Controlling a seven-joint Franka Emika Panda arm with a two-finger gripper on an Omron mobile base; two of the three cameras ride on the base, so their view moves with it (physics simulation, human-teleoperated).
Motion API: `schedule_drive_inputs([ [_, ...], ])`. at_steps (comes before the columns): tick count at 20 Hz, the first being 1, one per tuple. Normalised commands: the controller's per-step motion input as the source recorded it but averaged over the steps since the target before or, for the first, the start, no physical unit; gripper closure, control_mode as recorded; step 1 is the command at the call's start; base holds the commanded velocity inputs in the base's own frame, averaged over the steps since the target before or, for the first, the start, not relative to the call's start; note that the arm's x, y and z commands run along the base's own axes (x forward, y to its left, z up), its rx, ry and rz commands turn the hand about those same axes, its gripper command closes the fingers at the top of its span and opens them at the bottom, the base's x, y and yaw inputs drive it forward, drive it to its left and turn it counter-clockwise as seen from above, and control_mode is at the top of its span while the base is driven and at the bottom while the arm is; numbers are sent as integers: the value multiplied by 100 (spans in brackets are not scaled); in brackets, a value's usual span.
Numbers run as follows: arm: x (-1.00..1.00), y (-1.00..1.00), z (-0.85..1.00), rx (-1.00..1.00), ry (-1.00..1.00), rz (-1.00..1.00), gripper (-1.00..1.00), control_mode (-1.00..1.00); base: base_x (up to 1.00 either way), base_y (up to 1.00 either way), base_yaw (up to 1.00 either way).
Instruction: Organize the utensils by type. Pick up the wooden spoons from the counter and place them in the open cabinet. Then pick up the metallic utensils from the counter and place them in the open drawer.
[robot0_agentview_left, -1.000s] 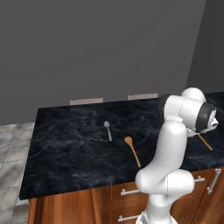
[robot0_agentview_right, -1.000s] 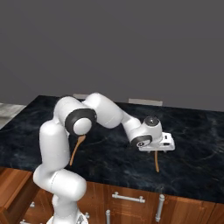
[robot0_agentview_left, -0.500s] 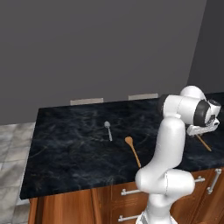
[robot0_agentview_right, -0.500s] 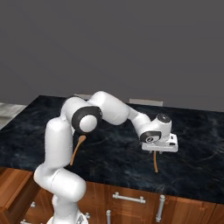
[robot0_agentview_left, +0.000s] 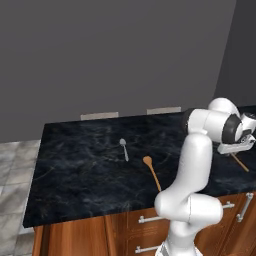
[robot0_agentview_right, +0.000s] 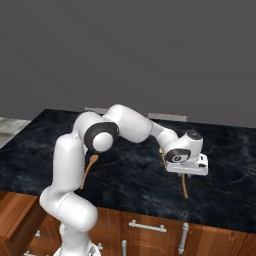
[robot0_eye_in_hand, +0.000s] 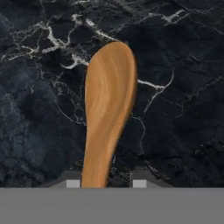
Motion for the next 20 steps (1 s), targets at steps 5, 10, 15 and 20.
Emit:
schedule_drive_inputs([
  [5, -25, 5, 40, -4, -3, 0, 100, -100, 0, 0, 0],
  [10, -53, 1, 69, 0, -12, 6, 100, -100, 0, 0, 0],
  [15, -50, 20, 66, -1, -9, 14, 100, -100, 0, 0, 0],
  [20, -9, 56, 64, -10, 3, 8, 100, -100, 0, 0, 0],
])
